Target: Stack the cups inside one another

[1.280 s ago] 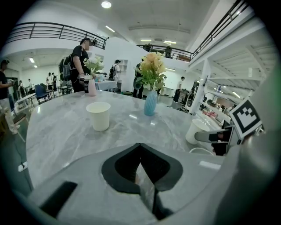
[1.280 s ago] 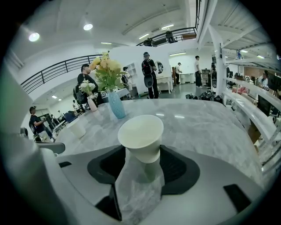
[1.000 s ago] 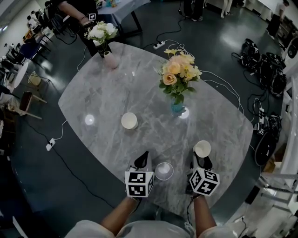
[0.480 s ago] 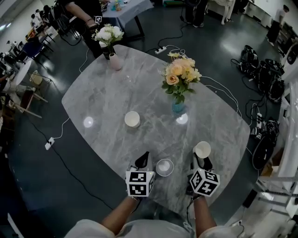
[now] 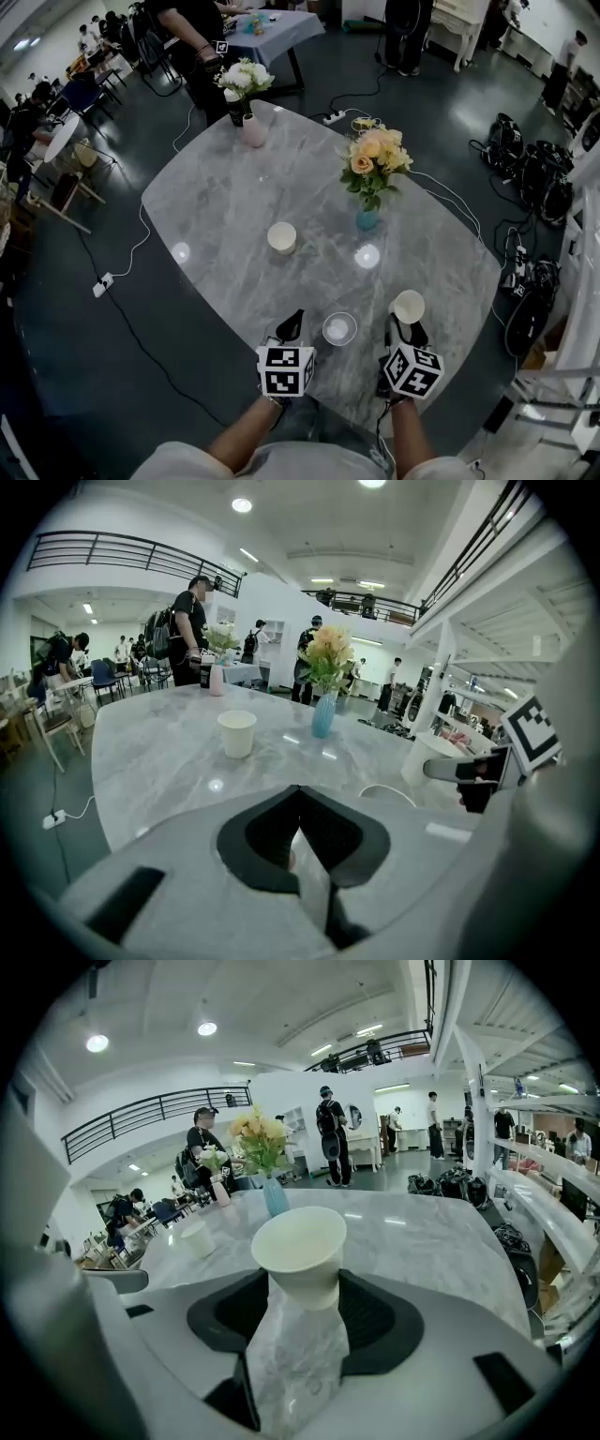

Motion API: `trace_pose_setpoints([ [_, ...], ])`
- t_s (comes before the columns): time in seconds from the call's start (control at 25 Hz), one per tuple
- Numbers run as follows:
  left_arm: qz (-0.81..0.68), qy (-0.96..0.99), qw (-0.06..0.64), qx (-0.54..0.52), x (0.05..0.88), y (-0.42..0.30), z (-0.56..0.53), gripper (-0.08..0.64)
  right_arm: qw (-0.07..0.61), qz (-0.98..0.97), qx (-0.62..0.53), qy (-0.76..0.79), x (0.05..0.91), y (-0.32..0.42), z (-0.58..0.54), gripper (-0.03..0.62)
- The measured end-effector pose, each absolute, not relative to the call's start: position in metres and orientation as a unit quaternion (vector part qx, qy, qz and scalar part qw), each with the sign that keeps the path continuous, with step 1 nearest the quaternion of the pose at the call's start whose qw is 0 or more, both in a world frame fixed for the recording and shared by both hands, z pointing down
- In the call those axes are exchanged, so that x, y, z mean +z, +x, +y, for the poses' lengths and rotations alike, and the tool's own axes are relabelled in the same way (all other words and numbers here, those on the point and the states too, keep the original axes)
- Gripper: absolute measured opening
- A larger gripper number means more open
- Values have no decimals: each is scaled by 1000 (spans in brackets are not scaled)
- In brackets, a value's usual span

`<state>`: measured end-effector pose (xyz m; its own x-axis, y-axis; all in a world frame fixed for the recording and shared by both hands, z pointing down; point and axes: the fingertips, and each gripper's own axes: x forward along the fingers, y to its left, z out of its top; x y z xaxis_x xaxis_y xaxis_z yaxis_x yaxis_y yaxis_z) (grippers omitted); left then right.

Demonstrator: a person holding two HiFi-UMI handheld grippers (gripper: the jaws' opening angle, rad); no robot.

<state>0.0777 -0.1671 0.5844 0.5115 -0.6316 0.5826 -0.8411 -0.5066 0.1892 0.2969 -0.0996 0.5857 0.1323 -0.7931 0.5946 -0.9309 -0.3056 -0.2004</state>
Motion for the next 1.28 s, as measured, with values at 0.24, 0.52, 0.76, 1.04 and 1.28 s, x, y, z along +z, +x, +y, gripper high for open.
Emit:
trace_pose_setpoints([
  [0.24, -448, 837, 230, 214, 573, 67, -153, -5, 111, -596, 303, 735, 570, 280, -91, 218],
  [0.52, -456, 836, 231, 200, 562, 53, -135, -5, 113, -617, 287, 724, 552, 257, -81, 218],
  [0.76, -460, 836, 232, 189, 554, 45, -122, -5, 112, -635, 277, 712, 540, 235, -75, 218],
  [1.04, -469, 833, 233, 181, 547, 34, -115, -5, 113, -653, 271, 698, 532, 213, -74, 218],
  [1.28, -483, 826, 236, 172, 542, 18, -111, -5, 114, -670, 264, 684, 526, 193, -77, 218],
])
